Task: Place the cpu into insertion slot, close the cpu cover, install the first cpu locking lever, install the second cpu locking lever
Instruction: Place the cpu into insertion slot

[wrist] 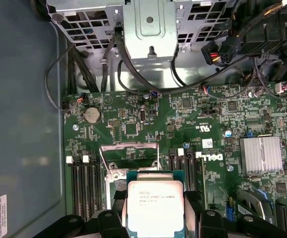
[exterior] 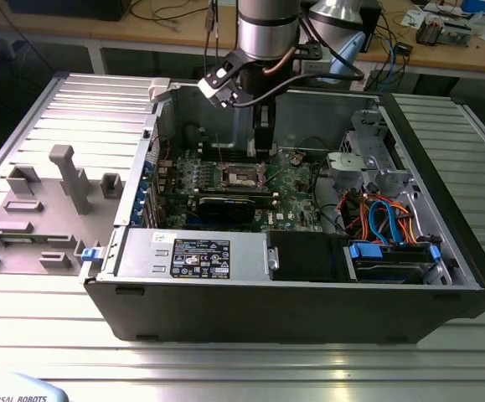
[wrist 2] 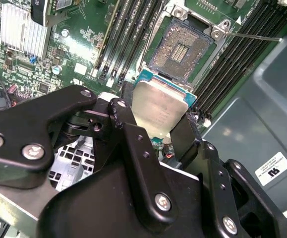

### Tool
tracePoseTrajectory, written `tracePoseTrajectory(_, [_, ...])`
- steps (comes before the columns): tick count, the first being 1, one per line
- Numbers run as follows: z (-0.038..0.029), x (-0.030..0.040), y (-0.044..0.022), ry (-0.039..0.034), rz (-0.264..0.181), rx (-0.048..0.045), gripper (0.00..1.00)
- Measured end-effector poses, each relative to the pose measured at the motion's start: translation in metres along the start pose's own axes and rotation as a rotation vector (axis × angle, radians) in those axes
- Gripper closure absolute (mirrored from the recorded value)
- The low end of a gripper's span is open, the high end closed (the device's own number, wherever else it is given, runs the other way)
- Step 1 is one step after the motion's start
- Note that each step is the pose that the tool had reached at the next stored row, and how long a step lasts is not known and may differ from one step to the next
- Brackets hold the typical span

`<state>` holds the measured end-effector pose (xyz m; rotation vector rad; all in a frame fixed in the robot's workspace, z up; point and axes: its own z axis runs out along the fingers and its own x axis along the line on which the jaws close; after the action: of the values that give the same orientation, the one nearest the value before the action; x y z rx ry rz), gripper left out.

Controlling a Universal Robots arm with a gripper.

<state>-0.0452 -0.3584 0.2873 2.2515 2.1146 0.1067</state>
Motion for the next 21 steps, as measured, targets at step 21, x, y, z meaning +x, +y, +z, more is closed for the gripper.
tracePoseTrajectory(21, [0.0213, -0.0007, -0.0083, 0.0098, -0.116, 0.0018, 0.46])
